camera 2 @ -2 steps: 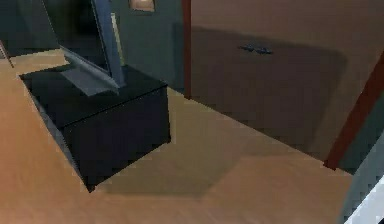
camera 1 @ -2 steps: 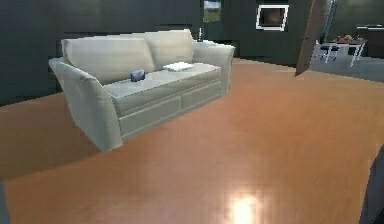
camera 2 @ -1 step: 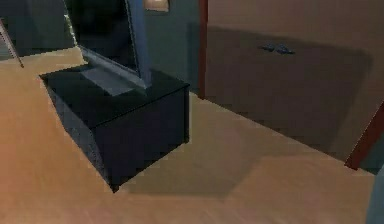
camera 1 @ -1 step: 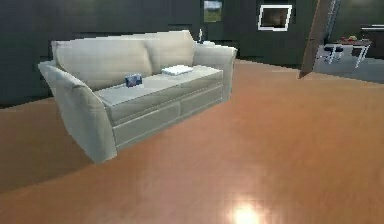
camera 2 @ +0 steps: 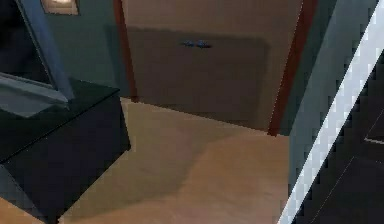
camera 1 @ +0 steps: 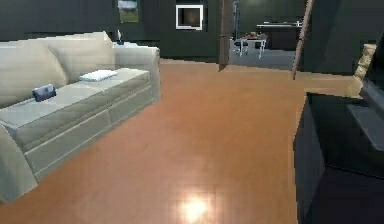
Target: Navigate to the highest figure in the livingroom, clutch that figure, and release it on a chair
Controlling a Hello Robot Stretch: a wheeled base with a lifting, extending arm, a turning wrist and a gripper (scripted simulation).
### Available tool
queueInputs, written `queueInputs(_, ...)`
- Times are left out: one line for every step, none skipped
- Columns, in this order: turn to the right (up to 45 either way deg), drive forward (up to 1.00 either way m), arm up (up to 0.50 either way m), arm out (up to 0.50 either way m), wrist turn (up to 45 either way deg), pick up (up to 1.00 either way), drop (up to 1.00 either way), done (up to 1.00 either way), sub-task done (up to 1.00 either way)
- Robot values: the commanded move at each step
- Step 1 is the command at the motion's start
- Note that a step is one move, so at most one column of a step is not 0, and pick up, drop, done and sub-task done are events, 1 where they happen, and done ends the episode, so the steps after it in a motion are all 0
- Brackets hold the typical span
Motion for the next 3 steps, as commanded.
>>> queueInputs(0.0,1.0,0.0,0.0,0.0,0.0,0.0,0.0,0.0)
queueInputs(0.0,1.0,0.0,0.0,0.0,0.0,0.0,0.0,0.0)
queueInputs(3.0,0.0,0.0,0.0,0.0,0.0,0.0,0.0,0.0)
